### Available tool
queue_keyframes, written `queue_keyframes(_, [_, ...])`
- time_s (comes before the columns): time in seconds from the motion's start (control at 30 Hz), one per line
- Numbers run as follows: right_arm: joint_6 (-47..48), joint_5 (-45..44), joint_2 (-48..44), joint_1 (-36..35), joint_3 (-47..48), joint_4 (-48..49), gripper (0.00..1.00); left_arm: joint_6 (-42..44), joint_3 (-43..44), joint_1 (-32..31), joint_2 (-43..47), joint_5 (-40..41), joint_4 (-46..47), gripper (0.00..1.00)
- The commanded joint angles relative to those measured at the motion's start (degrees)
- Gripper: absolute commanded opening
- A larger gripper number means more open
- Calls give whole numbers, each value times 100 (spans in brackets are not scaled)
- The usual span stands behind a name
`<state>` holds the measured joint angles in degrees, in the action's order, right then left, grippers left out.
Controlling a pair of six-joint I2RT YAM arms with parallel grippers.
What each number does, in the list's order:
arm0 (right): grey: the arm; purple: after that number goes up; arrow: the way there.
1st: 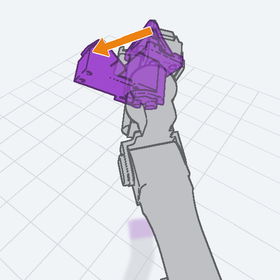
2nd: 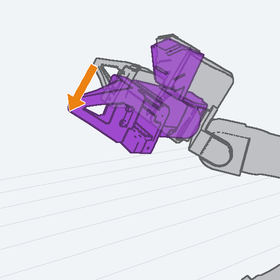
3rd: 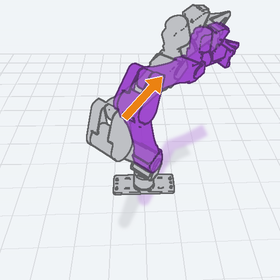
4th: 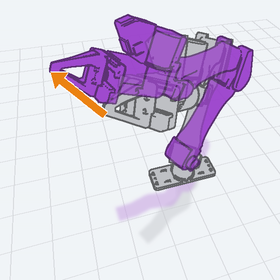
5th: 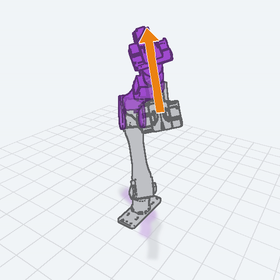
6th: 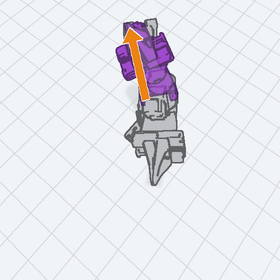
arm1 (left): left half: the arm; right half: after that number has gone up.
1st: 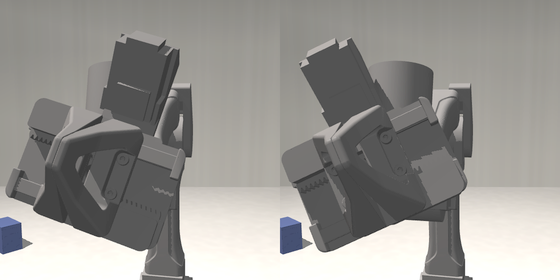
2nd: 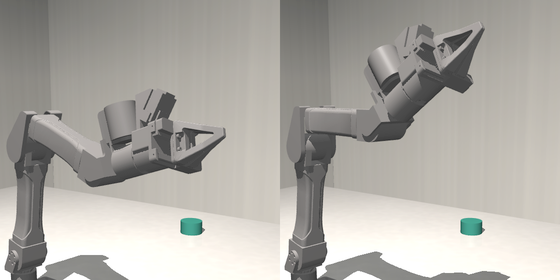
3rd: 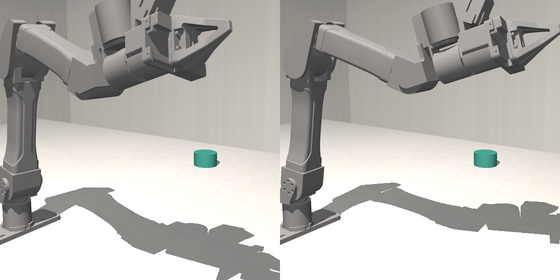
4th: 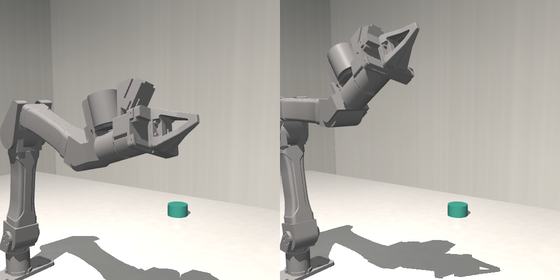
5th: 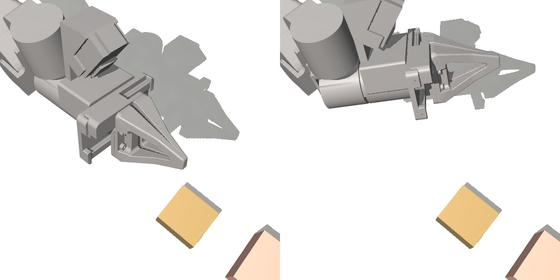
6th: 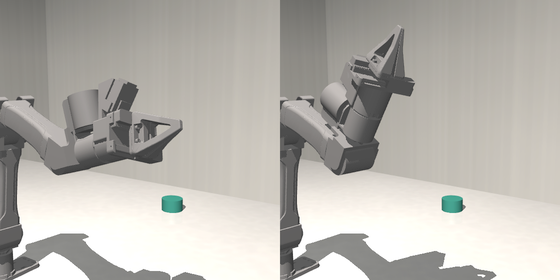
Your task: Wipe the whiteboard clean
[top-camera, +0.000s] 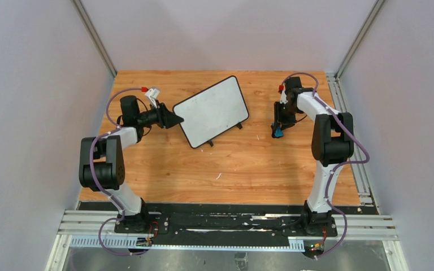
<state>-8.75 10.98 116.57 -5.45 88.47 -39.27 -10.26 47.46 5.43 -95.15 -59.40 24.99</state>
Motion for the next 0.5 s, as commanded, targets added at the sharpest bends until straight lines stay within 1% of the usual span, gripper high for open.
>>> queue_keyframes(0.0, [5, -8, -114, 2, -23, -60, 39, 174, 9, -2, -79, 147, -170, 52])
queue_keyframes(0.33, [15, -84, -39, -9, 0, -72, 38, 163, 12, -3, -14, -52, -170, 57])
queue_keyframes(0.43, [23, -82, -30, -12, 45, -110, 38, 165, -8, 1, 53, -121, -170, 65])
queue_keyframes(0.47, [23, -79, -29, -15, 50, -114, 38, 169, -15, 2, 84, -150, -170, 70])
